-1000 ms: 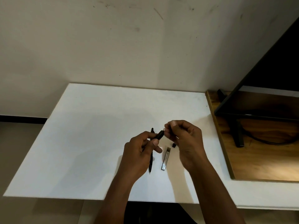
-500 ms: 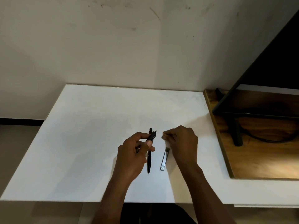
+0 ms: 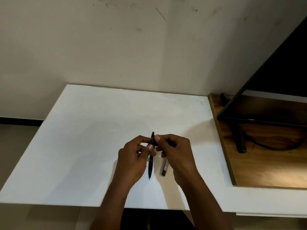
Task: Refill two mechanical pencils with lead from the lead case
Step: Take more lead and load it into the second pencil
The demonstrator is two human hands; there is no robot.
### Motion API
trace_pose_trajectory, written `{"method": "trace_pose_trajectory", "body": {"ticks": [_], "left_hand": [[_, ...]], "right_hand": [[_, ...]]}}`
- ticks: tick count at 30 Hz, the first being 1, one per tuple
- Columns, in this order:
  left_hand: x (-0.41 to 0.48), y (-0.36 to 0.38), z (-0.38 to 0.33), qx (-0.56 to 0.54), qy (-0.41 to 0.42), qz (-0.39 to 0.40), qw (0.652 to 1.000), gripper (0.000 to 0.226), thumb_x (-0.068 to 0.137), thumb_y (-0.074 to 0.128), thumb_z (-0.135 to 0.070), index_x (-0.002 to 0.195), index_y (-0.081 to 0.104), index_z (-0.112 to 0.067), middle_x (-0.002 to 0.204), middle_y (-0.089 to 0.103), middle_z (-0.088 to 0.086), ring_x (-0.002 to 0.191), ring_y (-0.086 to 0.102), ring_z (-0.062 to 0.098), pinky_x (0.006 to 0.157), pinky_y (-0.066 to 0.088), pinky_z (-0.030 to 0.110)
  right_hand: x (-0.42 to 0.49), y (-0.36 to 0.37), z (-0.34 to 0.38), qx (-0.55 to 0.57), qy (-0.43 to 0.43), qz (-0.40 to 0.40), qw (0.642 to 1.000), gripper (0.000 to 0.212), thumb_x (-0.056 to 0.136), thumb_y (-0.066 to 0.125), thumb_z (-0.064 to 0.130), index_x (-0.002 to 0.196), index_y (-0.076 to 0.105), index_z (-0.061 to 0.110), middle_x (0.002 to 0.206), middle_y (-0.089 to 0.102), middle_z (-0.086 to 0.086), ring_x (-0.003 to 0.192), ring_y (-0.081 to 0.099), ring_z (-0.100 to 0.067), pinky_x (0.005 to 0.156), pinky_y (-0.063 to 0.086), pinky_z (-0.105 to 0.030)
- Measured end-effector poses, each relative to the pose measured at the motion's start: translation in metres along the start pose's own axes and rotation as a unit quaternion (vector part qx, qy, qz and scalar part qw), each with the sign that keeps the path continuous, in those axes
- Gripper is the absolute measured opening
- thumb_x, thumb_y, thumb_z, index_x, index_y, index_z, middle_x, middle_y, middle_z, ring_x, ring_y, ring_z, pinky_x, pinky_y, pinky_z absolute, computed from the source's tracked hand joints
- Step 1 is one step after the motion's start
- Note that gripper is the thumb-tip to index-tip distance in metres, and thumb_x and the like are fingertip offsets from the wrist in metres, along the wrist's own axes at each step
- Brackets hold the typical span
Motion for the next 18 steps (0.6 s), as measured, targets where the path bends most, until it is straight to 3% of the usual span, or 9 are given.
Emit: {"method": "trace_pose_trajectory", "body": {"ticks": [7, 13, 16, 18], "left_hand": [[-0.001, 0.000, -0.002, -0.014, -0.005, 0.035, 0.999, 0.012, 0.094, 0.062, -0.028, 0.103, 0.068, -0.031, 0.074, 0.078, -0.012, 0.064, 0.067, -0.003, 0.064, 0.047, 0.019], [-0.003, 0.009, -0.006, -0.022, -0.013, 0.049, 0.998, 0.011, 0.094, 0.062, -0.023, 0.103, 0.068, -0.027, 0.077, 0.078, -0.008, 0.067, 0.073, 0.004, 0.053, 0.043, 0.004], [-0.004, 0.007, -0.003, -0.030, -0.024, 0.051, 0.998, 0.011, 0.094, 0.062, -0.023, 0.103, 0.069, -0.026, 0.074, 0.078, -0.007, 0.063, 0.071, 0.002, 0.052, 0.042, 0.003], [-0.004, 0.001, -0.001, -0.030, -0.027, 0.033, 0.999, 0.012, 0.094, 0.061, -0.022, 0.101, 0.069, -0.029, 0.074, 0.078, -0.009, 0.055, 0.065, -0.003, 0.053, 0.042, 0.006]], "right_hand": [[0.004, -0.012, 0.000, 0.163, 0.120, 0.033, 0.979, 0.004, 0.080, 0.079, 0.010, 0.081, 0.083, 0.010, 0.077, 0.078, -0.004, 0.066, 0.070, -0.008, 0.061, 0.052, -0.022], [0.007, -0.017, -0.003, 0.228, 0.174, -0.009, 0.958, 0.019, 0.081, 0.075, -0.003, 0.067, 0.080, 0.008, 0.070, 0.076, -0.006, 0.058, 0.069, -0.011, 0.057, 0.056, -0.020], [0.013, -0.028, -0.002, 0.276, 0.160, -0.082, 0.944, 0.019, 0.082, 0.071, -0.008, 0.071, 0.078, 0.006, 0.071, 0.076, -0.009, 0.059, 0.070, -0.012, 0.058, 0.059, -0.020], [0.019, -0.049, 0.000, 0.242, 0.105, -0.156, 0.952, 0.017, 0.084, 0.071, -0.006, 0.076, 0.076, 0.008, 0.077, 0.075, -0.010, 0.067, 0.070, -0.017, 0.067, 0.061, -0.022]]}}
Point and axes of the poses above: each hand's wrist, its own x-axis towards the middle knuckle, its own y-axis out of the palm, z = x × y, the point moved 3 cm from there along x, towards the middle knuckle
